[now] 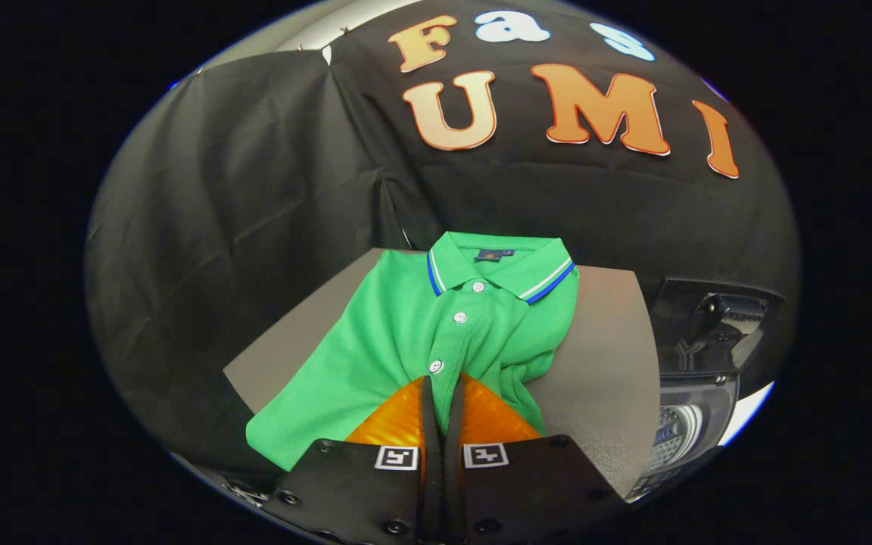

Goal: Put the clothes into the washing machine and then close the washing machine lid.

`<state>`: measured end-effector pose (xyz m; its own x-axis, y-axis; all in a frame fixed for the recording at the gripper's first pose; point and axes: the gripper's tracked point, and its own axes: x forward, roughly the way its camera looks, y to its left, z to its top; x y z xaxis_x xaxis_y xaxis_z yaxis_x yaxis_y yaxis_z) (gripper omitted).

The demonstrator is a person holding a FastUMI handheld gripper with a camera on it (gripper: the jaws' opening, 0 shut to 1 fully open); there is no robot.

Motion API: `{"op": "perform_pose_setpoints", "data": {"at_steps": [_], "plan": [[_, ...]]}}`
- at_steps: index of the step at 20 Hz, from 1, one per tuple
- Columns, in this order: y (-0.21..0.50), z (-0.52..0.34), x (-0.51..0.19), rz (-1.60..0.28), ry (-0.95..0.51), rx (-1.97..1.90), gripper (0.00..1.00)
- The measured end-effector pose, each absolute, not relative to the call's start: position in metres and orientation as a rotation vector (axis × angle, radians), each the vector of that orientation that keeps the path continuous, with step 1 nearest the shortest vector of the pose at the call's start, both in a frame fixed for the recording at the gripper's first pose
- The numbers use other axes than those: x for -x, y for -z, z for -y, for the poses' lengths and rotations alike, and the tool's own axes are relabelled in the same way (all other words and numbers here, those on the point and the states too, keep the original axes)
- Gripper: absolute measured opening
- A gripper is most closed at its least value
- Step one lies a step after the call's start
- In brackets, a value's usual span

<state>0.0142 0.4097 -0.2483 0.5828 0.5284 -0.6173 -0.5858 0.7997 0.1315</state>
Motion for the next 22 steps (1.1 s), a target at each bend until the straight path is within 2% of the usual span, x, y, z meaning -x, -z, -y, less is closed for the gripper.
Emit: {"op": "perform_pose_setpoints", "data": {"at_steps": [5,10,16,22], "plan": [[0.207,-0.407,-0.007,-0.427,-0.663,0.011,0.08],[0.143,-0.386,-0.017,-0.246,-0.653,0.009,0.08],[0.069,-0.324,-0.028,-0.110,-0.598,0.003,0.08],[0.029,-0.239,-0.057,-0.086,-0.518,-0.026,0.08]]}}
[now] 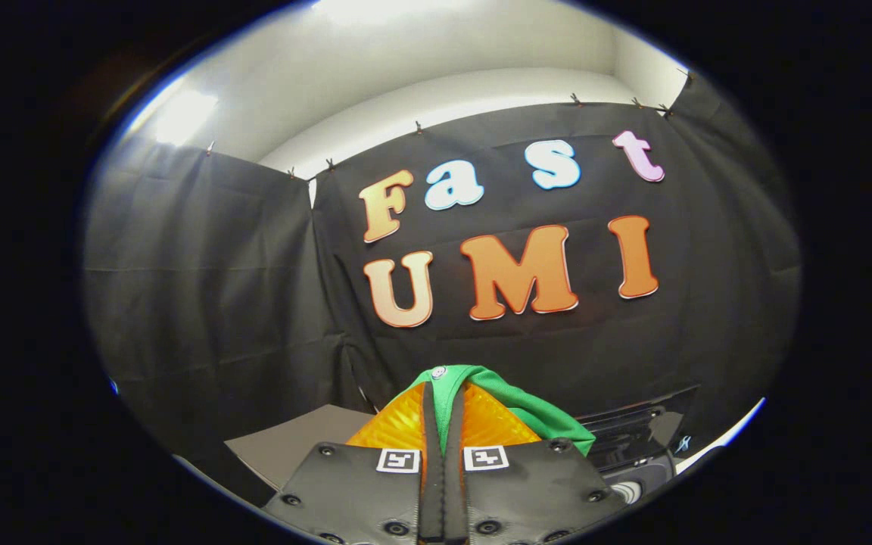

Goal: Put the clothes into the washing machine and then close the washing machine lid.

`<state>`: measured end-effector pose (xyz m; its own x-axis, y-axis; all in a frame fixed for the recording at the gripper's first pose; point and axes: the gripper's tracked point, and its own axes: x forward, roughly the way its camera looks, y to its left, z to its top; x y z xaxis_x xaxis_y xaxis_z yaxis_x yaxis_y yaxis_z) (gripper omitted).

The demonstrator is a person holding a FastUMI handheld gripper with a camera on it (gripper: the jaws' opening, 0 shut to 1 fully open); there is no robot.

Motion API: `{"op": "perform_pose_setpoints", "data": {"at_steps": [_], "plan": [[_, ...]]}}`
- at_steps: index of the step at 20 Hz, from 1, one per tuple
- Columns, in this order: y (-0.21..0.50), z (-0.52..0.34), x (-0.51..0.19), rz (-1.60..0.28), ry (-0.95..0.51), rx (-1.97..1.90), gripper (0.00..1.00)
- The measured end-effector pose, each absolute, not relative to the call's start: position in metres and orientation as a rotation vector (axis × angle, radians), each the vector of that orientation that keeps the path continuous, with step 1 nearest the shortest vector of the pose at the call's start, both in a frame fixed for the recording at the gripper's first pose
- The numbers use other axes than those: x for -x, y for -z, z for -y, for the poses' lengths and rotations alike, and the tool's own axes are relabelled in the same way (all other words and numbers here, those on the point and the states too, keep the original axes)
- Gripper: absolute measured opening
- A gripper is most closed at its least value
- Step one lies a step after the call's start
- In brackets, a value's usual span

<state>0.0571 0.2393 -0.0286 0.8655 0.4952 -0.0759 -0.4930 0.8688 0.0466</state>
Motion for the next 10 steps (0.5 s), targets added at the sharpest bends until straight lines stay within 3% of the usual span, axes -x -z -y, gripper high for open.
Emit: {"op": "perform_pose_setpoints", "data": {"at_steps": [10], "plan": [[0.052,-0.105,-0.104,-0.186,-0.406,0.007,0.08]]}}
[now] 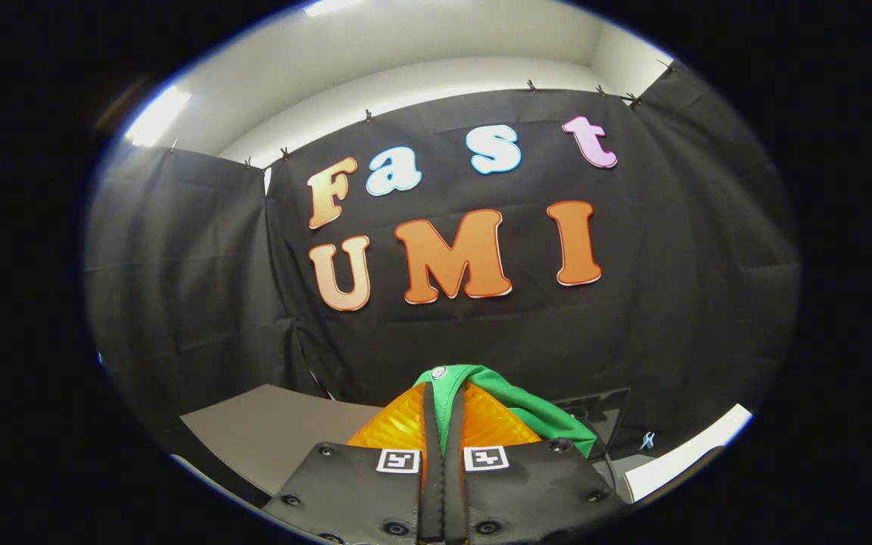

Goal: Put the clothes into the washing machine and then close the washing machine lid.

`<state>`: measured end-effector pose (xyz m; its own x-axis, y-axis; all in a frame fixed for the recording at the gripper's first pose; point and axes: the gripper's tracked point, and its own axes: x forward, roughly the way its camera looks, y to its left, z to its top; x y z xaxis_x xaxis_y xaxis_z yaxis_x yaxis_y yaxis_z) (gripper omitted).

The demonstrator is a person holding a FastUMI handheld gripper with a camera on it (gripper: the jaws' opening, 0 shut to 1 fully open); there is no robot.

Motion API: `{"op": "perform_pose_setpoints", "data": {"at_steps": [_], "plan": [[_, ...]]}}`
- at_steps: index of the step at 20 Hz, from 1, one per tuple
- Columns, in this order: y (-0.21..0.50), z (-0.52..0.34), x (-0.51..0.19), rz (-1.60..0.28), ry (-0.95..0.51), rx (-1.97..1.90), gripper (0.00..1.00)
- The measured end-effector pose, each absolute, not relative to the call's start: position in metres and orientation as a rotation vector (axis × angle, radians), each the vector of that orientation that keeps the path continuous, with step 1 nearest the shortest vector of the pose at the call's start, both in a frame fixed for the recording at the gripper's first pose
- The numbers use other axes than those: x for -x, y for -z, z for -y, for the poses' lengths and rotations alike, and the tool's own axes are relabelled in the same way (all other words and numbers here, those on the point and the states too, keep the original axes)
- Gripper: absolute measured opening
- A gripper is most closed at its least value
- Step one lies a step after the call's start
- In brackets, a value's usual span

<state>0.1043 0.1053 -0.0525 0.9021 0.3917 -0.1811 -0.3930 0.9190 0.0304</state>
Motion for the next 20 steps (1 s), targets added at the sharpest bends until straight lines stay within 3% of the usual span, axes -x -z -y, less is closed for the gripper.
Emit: {"op": "perform_pose_setpoints", "data": {"at_steps": [13,20], "plan": [[0.223,-0.040,-0.133,-0.546,-0.471,0.093,0.08],[0.332,-0.024,-0.138,-0.760,-0.433,0.119,0.08]]}}
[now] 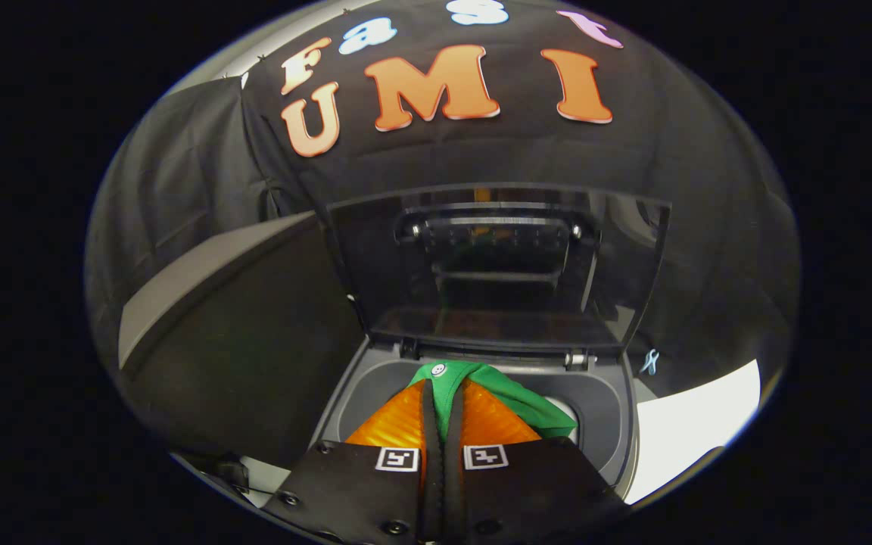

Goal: Put the clothes into the washing machine and then close the washing machine lid.

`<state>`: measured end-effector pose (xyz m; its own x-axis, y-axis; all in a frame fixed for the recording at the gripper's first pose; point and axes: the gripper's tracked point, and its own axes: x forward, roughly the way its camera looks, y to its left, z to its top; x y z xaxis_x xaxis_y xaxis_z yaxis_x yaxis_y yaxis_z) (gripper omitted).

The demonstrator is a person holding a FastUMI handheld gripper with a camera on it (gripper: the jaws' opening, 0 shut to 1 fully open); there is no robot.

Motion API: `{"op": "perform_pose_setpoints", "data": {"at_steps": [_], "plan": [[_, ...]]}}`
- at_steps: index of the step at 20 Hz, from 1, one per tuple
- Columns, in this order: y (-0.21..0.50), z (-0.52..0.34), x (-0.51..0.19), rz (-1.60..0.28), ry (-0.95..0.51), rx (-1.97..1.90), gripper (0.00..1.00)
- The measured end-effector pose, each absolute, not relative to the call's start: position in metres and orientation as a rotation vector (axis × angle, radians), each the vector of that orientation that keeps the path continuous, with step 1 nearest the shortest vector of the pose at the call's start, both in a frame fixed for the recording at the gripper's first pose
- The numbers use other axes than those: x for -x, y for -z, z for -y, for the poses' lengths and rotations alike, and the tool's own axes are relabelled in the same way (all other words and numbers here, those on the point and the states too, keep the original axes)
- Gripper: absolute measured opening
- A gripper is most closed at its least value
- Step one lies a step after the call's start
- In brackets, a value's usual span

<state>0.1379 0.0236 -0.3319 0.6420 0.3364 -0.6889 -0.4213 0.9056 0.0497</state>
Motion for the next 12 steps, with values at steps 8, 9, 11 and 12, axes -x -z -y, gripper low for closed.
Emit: {"op": "perform_pose_setpoints", "data": {"at_steps": [8,9,11,12], "plan": [[0.438,-0.016,-0.152,-0.949,-0.350,0.165,0.08],[0.452,-0.012,-0.150,-0.983,-0.333,0.169,0.08],[0.477,-0.006,-0.148,-1.034,-0.308,0.177,0.08],[0.486,-0.004,-0.146,-1.060,-0.297,0.188,0.08]]}}
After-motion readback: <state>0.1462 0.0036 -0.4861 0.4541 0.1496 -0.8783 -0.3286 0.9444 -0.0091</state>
